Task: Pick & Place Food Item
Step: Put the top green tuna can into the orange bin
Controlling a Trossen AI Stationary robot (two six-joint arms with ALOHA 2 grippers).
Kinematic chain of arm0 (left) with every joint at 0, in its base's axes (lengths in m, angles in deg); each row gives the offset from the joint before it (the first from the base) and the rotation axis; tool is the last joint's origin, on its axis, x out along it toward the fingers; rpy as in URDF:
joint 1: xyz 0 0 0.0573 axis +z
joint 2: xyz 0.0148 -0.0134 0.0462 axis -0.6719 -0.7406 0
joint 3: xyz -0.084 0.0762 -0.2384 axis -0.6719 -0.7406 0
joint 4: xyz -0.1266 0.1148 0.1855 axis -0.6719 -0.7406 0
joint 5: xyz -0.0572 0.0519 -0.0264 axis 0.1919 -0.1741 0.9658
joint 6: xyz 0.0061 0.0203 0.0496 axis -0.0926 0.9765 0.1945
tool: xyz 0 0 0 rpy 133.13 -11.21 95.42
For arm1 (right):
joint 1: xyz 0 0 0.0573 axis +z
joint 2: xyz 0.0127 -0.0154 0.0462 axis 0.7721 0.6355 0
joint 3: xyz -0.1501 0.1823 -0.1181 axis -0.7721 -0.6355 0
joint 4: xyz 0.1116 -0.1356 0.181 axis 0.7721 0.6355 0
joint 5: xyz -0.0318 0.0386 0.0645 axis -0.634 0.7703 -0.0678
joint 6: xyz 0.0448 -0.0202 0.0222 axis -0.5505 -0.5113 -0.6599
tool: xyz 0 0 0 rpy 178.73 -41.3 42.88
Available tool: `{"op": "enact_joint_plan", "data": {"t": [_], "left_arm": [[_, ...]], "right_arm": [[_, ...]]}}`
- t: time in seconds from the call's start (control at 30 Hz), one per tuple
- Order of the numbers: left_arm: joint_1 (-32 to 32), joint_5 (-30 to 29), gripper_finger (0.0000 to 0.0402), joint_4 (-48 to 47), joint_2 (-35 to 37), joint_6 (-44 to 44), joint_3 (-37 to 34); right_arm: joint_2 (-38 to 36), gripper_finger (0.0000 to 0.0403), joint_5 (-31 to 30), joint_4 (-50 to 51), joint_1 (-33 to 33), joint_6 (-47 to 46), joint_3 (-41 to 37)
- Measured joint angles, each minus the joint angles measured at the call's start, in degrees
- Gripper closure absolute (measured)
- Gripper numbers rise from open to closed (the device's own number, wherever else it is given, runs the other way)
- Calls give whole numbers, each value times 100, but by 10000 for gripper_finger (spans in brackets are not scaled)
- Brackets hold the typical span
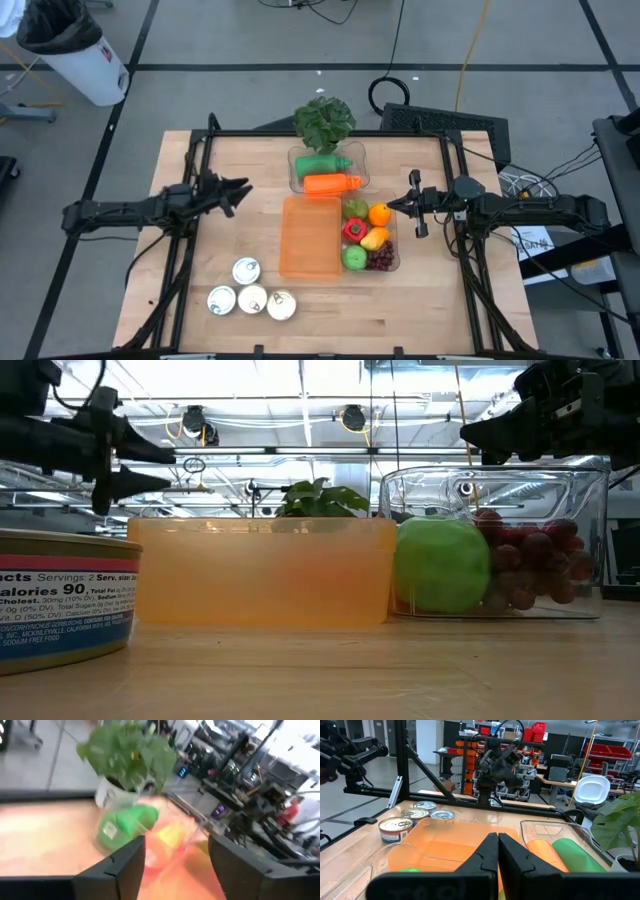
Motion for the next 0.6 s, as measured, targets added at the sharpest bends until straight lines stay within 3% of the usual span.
{"op": "enact_joint_plan", "data": {"t": [0.2,0.3,0.43,0.6], "left_arm": [[-20,990,108,524,-488,-330,41],[-158,1670,96,429,-903,-204,433],[-654,2298,106,-488,-1684,177,1345],[-1509,2318,129,-2636,-3055,354,3018]], "right_arm": [[2,403,0,0,0,0,0],[0,403,1,0,0,0,0],[0,403,2,0,0,0,0],[0,403,2,0,0,2,0]]}}
